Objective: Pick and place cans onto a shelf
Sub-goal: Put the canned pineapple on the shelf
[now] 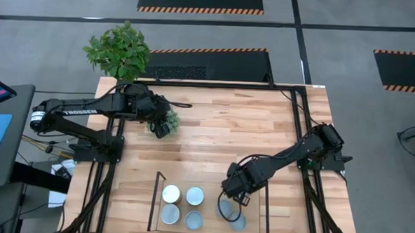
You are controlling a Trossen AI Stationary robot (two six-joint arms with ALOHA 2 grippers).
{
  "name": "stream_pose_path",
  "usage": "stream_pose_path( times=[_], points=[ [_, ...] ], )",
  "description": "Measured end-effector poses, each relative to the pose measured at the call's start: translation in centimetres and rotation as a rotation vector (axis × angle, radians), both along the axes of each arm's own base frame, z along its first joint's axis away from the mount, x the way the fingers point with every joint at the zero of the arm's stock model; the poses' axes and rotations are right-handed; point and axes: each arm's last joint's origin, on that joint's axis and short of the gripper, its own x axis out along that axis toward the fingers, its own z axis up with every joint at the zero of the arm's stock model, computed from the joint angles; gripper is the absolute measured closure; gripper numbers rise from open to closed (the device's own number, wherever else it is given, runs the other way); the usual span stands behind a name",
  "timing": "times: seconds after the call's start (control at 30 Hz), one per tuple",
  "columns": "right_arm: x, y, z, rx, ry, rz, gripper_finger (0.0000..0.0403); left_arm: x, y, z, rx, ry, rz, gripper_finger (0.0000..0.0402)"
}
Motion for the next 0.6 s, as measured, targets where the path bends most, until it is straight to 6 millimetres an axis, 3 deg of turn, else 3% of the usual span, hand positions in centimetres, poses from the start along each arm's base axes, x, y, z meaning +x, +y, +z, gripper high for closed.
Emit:
stream_pose_path(
  times=[0.17,0.6],
  points=[
    [0.4,1.0,-0.1,0.050,-0.067,0.034,0.0400,0.0,0.0,0.0,0.000,0.000,0.000,0.0343],
    [0.3,1.4,-2.8,0.060,-0.105,-0.007,0.0400,0.0,0.0,0.0,0.007,0.006,-0.012,0.0343]
  ],
)
